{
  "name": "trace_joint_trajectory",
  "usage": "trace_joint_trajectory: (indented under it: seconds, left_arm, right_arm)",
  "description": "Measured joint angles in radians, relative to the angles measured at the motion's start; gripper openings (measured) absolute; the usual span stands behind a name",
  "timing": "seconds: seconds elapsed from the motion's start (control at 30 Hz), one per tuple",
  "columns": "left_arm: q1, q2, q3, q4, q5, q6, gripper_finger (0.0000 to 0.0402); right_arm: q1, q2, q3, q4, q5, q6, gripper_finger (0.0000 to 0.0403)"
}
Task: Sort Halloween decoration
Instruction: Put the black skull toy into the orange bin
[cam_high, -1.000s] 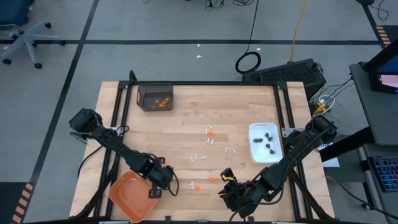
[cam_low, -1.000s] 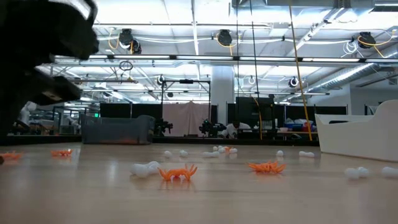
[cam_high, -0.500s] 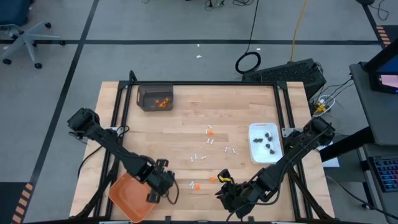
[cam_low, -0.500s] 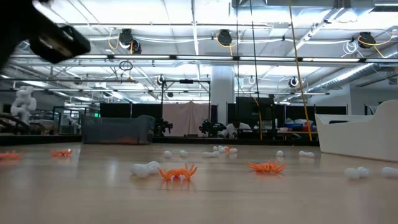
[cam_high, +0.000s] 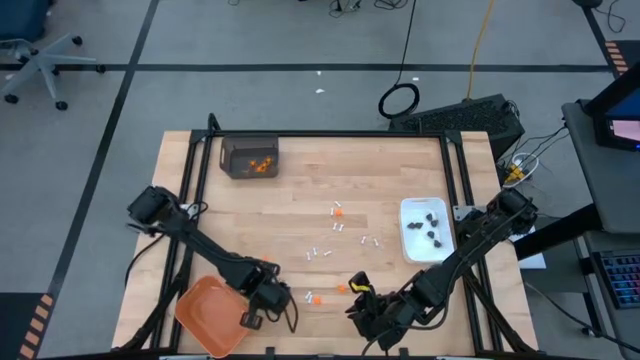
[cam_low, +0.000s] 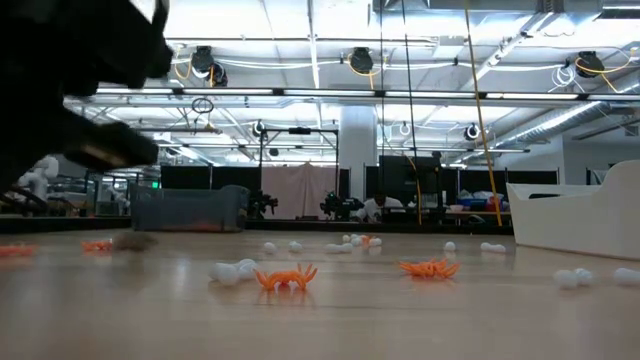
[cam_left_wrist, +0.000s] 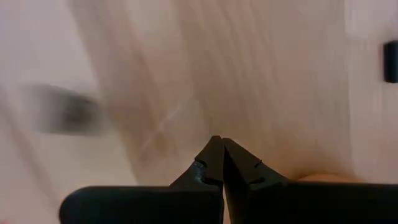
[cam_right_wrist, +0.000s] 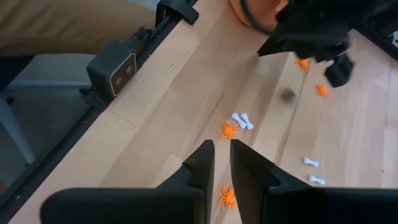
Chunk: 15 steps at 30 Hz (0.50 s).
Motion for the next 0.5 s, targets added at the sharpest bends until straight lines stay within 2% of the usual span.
trace_joint_trajectory:
  seconds: [0.1,0.3,0.33,0.5]
  left_arm:
    - [0.014,0.027,0.001,0.008,0.045,0.025,0.0]
    - [0.027,0.035,0.012,0.006,0.024,0.043,0.0]
    - [0.028,0.031,0.017,-0.005,0.008,0.043,0.0]
    - [0.044,0.012,0.094,-0.095,-0.199,0.042,0.0]
  right_arm:
    - [0.0,0.0,0.0,0.0,0.0,0.0,0.004]
    - [0.0,0.0,0.0,-0.005,0.0,0.003,0.004]
    - [0.0,0.0,0.0,-0.008,0.0,0.004,0.004]
    - [-0.024,0.0,-0.038,0.046,0.012,0.001,0.004]
